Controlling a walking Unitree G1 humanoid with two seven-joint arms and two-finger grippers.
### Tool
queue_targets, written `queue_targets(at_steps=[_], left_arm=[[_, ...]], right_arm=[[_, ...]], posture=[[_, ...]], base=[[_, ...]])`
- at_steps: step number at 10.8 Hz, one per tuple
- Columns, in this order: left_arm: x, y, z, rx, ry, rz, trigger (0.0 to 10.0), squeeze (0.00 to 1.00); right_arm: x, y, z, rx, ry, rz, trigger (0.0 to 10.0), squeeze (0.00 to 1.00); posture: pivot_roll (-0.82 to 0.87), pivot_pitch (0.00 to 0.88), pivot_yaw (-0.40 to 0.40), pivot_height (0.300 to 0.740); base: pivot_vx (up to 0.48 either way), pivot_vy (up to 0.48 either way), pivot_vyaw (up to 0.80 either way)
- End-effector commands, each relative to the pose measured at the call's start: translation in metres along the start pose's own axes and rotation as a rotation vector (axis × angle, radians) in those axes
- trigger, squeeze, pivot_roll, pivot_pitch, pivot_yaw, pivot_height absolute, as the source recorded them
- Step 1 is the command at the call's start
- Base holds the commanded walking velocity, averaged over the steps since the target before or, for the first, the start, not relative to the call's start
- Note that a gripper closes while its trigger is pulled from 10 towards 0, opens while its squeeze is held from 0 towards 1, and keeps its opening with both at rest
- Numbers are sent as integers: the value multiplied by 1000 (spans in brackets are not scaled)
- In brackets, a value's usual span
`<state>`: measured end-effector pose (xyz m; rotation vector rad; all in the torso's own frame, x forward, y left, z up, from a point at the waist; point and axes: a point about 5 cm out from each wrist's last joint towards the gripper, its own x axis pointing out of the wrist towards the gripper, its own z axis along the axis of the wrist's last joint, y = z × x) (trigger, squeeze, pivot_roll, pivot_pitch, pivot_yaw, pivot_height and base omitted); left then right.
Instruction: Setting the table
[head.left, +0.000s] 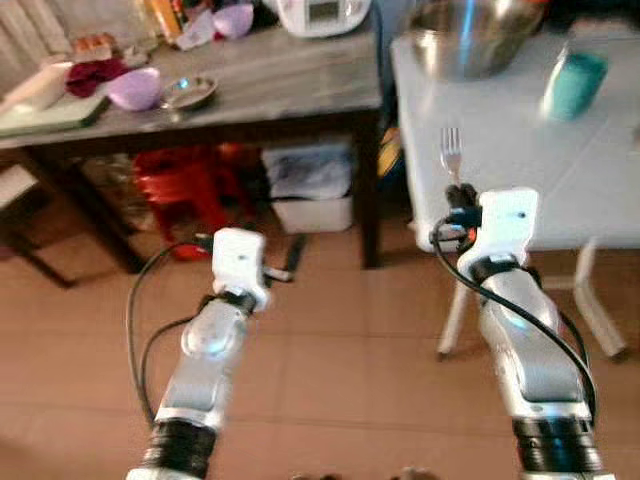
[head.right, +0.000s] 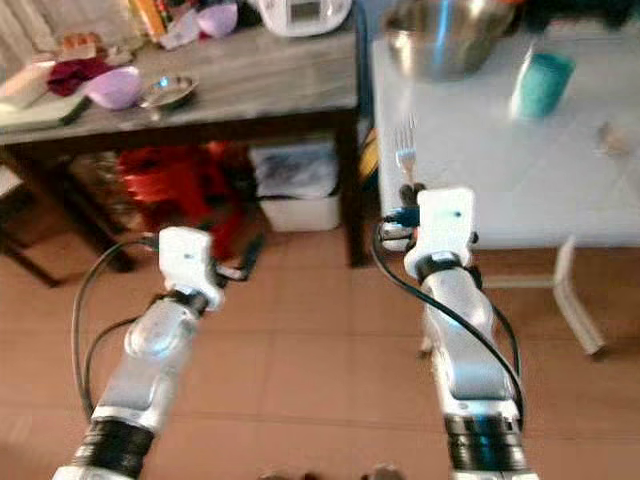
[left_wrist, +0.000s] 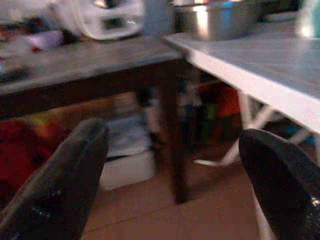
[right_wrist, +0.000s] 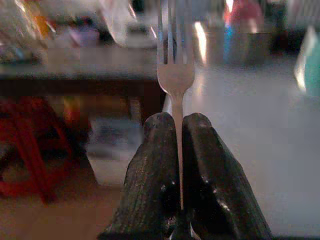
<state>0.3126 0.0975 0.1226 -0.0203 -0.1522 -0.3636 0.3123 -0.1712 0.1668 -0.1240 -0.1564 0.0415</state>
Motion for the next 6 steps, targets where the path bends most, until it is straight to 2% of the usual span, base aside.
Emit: queue_targets(at_steps=[1,3,6], left_arm=[[-2,7,1,17,0,26,10000,0],[-6,4,-1,7,-3,49,10000,0],[-14,20,-2,46,1,145,10000,0]], right_arm=[[-3,8,0,15,-8,-4,10000,0],[-14,10,-11,75,26,-80,10000,0],[-24,3,-17,85,36,-131,10000,0]], posture=[[-163,115,136,740],[-144,116,104,740],[-136,114,81,740]], base=[[0,472,0],[0,472,0],[0,0,0]])
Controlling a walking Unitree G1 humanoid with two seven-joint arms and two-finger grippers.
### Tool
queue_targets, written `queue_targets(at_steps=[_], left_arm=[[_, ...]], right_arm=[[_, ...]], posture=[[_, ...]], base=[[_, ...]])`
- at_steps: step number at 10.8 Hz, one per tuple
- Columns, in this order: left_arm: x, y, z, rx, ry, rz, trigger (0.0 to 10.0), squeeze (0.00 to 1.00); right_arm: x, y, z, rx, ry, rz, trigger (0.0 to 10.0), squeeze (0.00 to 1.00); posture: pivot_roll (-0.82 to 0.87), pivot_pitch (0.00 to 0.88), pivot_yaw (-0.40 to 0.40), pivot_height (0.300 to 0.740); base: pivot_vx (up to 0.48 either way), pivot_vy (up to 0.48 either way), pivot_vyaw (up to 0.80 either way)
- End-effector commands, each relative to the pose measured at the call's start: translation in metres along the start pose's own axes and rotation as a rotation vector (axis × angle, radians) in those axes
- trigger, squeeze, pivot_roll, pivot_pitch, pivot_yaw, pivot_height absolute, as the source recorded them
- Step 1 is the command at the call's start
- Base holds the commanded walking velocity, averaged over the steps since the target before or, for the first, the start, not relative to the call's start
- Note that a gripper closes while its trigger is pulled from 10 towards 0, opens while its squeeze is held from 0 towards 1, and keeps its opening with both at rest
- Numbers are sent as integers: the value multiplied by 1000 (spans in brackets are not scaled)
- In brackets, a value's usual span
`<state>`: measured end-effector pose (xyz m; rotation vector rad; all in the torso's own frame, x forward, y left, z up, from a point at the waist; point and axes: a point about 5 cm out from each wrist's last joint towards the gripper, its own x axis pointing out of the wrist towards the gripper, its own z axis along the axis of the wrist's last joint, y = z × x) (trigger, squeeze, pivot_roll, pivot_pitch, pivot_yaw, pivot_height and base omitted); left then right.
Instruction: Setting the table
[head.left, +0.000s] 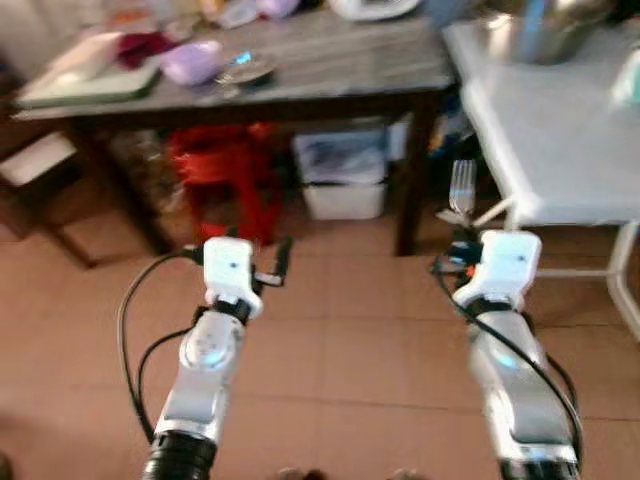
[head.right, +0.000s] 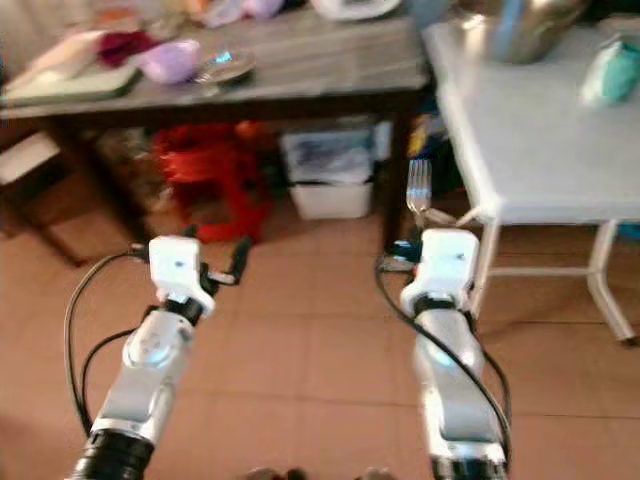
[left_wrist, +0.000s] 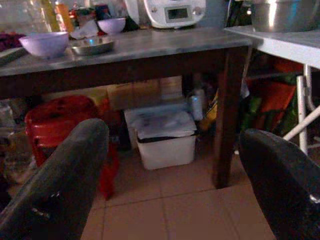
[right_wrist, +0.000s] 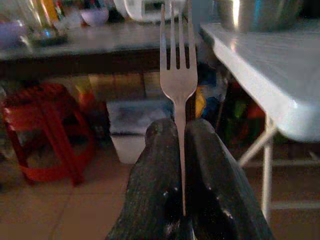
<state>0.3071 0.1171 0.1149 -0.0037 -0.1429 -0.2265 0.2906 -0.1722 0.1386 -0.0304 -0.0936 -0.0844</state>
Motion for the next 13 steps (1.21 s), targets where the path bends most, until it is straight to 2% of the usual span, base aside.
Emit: queue_targets(at_steps=[1,2,4,5,7,9,11,13], left_arm=[[-4,8,1,24,-4,21,10000,0],[-6,11,1,41,-2,53,10000,0],[-10,8,2,23,6,58,10000,0],[-12,11,3,25,5,44,10000,0],[-10,24,9,70,-17,48,10000,0],[-8,32,15,41,-30,84,10000,0],[-16,28,6,48,-4,69,10000,0],[-15,29,2,49,8,73,10000,0]], right_arm=[[0,-3,5,-7,-29,-4,10000,0],[0,-6,5,-15,-27,-7,10000,0],[0,-9,6,-12,-23,-13,10000,0],[1,1,8,-9,-24,16,10000,0],[9,18,15,18,-51,76,10000,0],[16,24,12,25,-39,105,10000,0],[14,25,14,12,-47,115,10000,0],[16,22,18,-5,-70,97,10000,0]], posture=[[-133,117,79,740],[-127,121,79,740],[-118,141,82,740],[-111,158,73,740],[-62,129,63,740],[-49,151,67,740],[-54,132,60,740],[-58,126,55,740]], base=[[0,0,0],[0,0,0],[0,0,0],[0,0,-563],[0,0,-259],[364,0,0],[444,0,0],[472,0,0]])
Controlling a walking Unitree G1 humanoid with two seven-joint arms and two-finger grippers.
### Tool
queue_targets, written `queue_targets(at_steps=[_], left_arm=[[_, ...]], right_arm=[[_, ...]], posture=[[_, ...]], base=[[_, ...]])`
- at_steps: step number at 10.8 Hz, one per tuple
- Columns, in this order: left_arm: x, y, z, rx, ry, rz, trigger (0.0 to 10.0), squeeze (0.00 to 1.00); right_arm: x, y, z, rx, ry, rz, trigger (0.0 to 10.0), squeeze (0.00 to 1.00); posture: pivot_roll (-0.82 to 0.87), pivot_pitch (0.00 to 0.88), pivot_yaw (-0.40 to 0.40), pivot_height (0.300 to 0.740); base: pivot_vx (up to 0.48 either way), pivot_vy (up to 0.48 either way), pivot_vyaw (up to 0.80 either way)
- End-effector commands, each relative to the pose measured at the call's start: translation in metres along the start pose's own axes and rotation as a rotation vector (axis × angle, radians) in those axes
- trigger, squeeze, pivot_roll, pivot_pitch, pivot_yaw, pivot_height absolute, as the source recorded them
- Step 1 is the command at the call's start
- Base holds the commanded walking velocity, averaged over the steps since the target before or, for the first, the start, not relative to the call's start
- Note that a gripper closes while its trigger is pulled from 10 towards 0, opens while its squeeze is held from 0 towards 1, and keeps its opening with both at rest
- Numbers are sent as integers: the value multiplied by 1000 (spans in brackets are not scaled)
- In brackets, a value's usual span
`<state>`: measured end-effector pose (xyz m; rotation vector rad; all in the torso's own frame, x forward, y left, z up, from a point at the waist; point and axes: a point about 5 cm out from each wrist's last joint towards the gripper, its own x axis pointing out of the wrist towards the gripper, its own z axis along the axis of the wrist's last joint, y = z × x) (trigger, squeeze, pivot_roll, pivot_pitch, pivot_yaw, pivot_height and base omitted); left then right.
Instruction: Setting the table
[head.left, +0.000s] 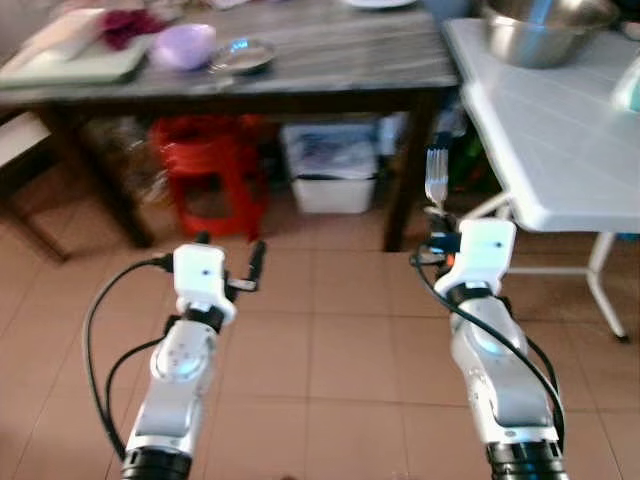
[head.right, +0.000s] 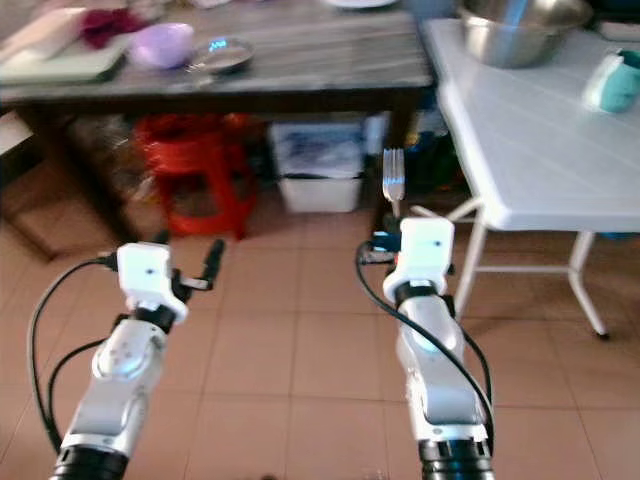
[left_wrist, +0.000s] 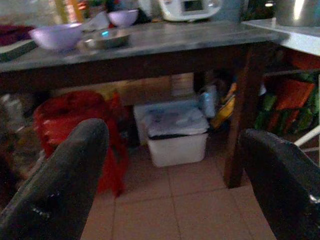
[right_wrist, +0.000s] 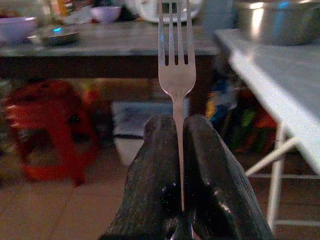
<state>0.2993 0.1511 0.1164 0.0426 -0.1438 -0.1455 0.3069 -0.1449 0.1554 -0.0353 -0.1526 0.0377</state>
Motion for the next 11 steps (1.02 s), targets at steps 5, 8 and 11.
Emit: queue_targets(at_steps=[5,8,11], left_arm=[[-13,17,-4,52,21,-31,10000,0],[-34,36,-13,89,67,30,10000,0],[-30,46,-9,118,57,51,10000,0]], right_arm=[[-5,-22,-1,-50,-8,-47,10000,0],[-10,-28,-7,-62,6,-64,10000,0],[-6,-19,-5,-55,-5,-35,10000,0]], posture=[[-78,113,42,740],[-57,122,48,740],[-53,121,48,740]], base=[[480,0,0],[470,0,0],[425,0,0]])
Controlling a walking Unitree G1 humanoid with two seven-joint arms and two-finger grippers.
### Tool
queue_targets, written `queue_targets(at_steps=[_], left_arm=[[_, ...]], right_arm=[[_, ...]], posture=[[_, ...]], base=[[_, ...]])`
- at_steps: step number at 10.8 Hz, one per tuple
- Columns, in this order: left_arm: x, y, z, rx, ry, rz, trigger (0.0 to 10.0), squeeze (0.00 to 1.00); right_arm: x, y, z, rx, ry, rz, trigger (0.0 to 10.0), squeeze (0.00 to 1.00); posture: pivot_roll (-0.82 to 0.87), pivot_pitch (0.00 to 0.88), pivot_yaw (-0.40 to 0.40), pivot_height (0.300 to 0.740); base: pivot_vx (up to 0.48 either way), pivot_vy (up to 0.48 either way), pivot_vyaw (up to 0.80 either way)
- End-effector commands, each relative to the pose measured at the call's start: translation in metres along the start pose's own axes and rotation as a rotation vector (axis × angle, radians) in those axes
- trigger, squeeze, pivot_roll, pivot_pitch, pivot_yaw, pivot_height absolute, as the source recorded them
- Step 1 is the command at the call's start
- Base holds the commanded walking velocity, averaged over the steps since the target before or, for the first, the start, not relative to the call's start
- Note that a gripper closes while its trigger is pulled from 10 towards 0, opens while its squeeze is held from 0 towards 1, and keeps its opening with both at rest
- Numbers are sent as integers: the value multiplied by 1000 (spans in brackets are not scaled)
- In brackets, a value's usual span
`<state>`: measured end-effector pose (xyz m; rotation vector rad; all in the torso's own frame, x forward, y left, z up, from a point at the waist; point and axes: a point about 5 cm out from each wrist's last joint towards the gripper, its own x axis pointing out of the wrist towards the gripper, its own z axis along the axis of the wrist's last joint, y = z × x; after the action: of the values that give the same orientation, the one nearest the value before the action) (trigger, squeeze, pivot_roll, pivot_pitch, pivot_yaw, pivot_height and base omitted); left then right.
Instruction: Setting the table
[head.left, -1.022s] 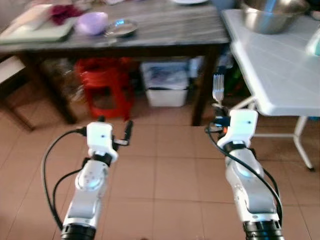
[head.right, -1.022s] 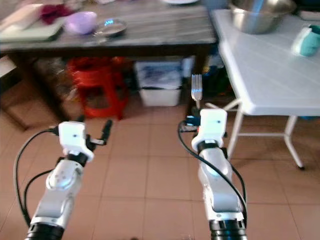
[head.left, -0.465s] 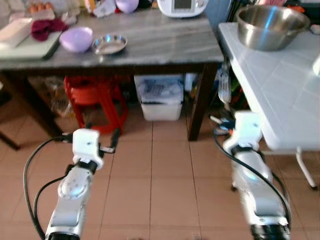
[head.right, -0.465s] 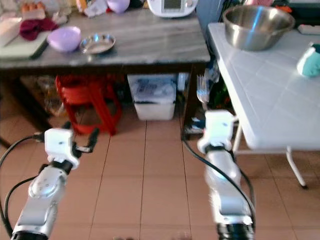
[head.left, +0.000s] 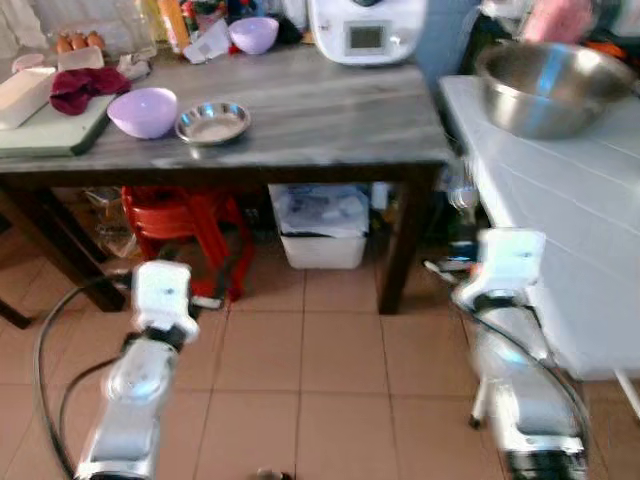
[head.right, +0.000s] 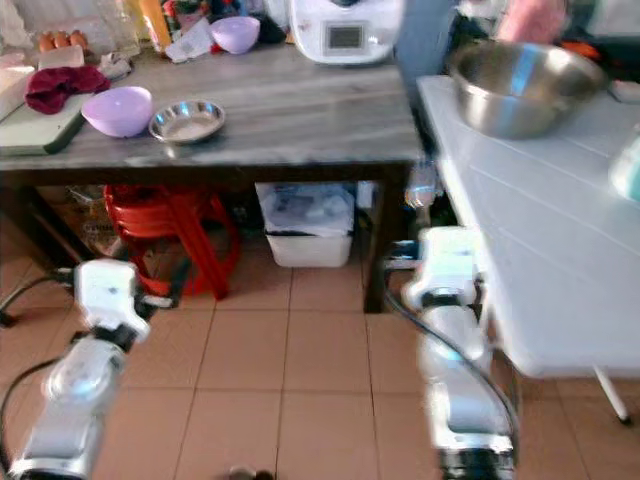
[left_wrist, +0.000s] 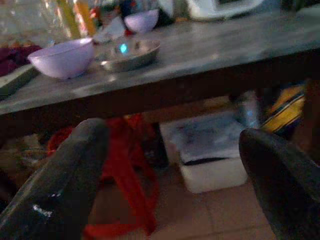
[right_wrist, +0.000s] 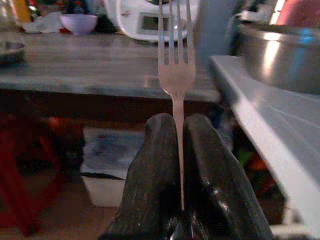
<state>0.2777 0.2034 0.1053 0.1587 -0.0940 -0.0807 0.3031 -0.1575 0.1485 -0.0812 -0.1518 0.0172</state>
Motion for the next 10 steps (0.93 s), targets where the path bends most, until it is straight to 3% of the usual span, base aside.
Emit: queue_targets(at_steps=[1,5,10], left_arm=[[1,0,1,5,-3,-4,10000,0],[6,-6,2,-19,0,-4,10000,0],[9,-16,3,-56,9,-7,10000,0]], right_arm=[[0,-8,2,-9,-9,-18,10000,0],[0,-12,4,-29,-19,-27,10000,0],[4,-6,6,-12,-23,-11,10000,0]], posture=[[-58,123,49,740],[-73,134,52,740],[-58,136,48,740]], base=[[420,0,0],[408,0,0],[0,0,0]])
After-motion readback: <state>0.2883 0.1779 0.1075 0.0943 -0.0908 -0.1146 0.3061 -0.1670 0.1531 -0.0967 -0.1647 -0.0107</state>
